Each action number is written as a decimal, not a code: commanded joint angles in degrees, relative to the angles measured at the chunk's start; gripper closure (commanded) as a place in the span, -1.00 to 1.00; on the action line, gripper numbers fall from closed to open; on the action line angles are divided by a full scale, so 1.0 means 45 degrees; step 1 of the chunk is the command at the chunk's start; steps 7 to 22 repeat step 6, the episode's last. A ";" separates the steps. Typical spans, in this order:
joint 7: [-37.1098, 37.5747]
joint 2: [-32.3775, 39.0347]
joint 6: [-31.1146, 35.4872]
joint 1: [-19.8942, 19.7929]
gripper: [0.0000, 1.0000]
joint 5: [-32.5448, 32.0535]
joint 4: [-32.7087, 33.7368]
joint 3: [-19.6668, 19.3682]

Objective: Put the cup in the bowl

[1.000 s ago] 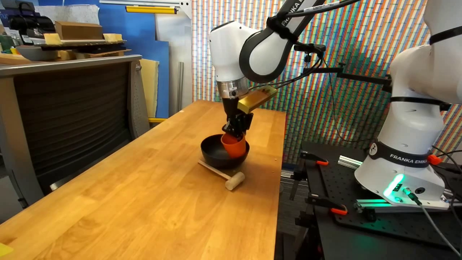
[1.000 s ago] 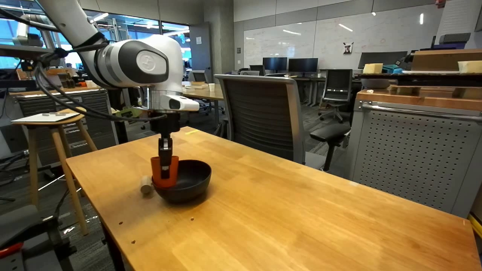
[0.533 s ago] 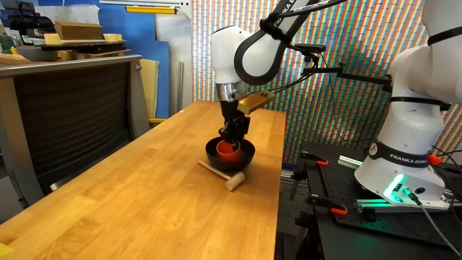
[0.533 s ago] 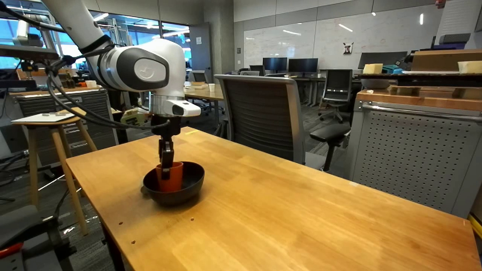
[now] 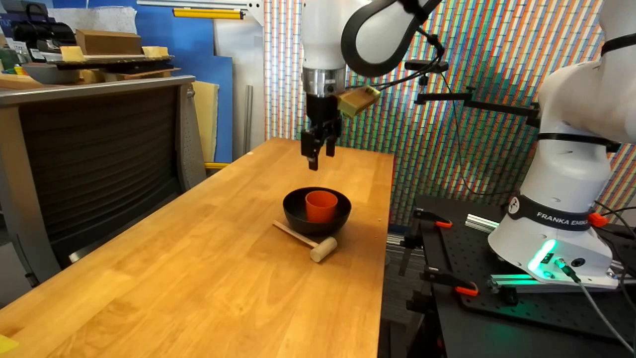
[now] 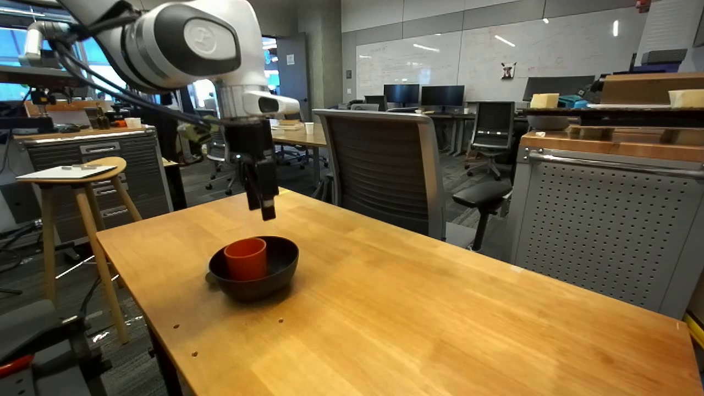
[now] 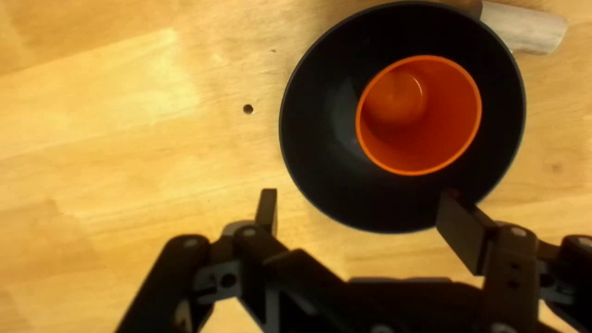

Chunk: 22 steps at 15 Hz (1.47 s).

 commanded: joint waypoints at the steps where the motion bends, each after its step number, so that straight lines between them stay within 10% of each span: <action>1: -0.2087 -0.3080 -0.0710 -0.0520 -1.00 0.0713 -0.0874 0.0242; 22: -0.3003 -0.3843 -0.1914 -0.0864 -1.00 0.1326 -0.0433 0.0391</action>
